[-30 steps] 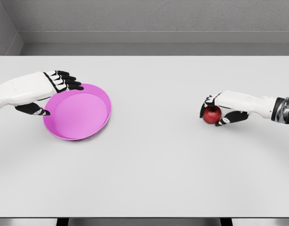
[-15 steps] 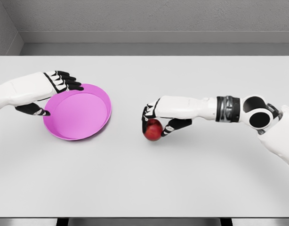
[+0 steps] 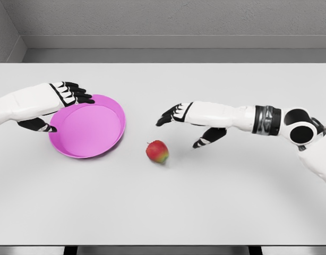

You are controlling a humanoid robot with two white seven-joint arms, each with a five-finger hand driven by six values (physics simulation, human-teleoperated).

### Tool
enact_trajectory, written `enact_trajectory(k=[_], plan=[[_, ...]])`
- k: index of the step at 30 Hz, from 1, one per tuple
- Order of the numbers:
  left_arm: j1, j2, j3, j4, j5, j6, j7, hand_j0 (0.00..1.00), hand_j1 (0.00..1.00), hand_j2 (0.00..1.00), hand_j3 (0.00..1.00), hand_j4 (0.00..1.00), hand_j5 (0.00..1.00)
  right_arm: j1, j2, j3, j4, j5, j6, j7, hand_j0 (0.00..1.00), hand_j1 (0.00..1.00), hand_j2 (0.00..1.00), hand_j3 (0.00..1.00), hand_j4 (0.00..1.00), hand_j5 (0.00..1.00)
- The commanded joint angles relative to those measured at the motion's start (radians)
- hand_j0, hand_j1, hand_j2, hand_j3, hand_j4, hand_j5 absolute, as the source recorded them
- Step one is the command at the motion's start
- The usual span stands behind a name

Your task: Put the apple on the plate with both arms

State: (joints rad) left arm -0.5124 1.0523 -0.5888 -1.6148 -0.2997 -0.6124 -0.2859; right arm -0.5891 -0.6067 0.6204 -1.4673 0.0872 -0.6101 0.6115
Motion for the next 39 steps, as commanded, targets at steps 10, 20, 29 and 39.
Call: enact_trajectory(k=[10, 20, 29, 39], plan=[[0.014, -0.003, -0.022, -0.008, 0.004, 0.002, -0.001, 1.0, 1.0, 1.0, 1.0, 1.0, 1.0, 0.114, -0.082, -0.436, 0.108, -0.014, -0.001, -0.001, 1.0, 1.0, 1.0, 1.0, 1.0, 1.0], [-0.264, -0.172, -0.413, -0.007, 0.004, 0.002, 0.002, 1.0, 1.0, 1.0, 1.0, 1.0, 1.0, 0.135, -0.128, -0.45, 0.11, -0.012, -0.001, -0.001, 1.0, 1.0, 1.0, 1.0, 1.0, 1.0], [-0.276, -0.285, -0.43, 0.015, 0.002, 0.002, -0.085, 1.0, 1.0, 1.0, 1.0, 1.0, 1.0, 0.137, -0.14, -0.452, 0.113, -0.012, -0.001, -0.001, 1.0, 1.0, 1.0, 1.0, 1.0, 1.0], [-0.273, -0.333, -0.431, 0.024, -0.019, 0.002, -0.085, 1.0, 1.0, 1.0, 1.0, 1.0, 1.0, 0.143, -0.139, -0.449, 0.111, -0.009, -0.001, -0.001, 1.0, 1.0, 1.0, 1.0, 1.0, 1.0]])
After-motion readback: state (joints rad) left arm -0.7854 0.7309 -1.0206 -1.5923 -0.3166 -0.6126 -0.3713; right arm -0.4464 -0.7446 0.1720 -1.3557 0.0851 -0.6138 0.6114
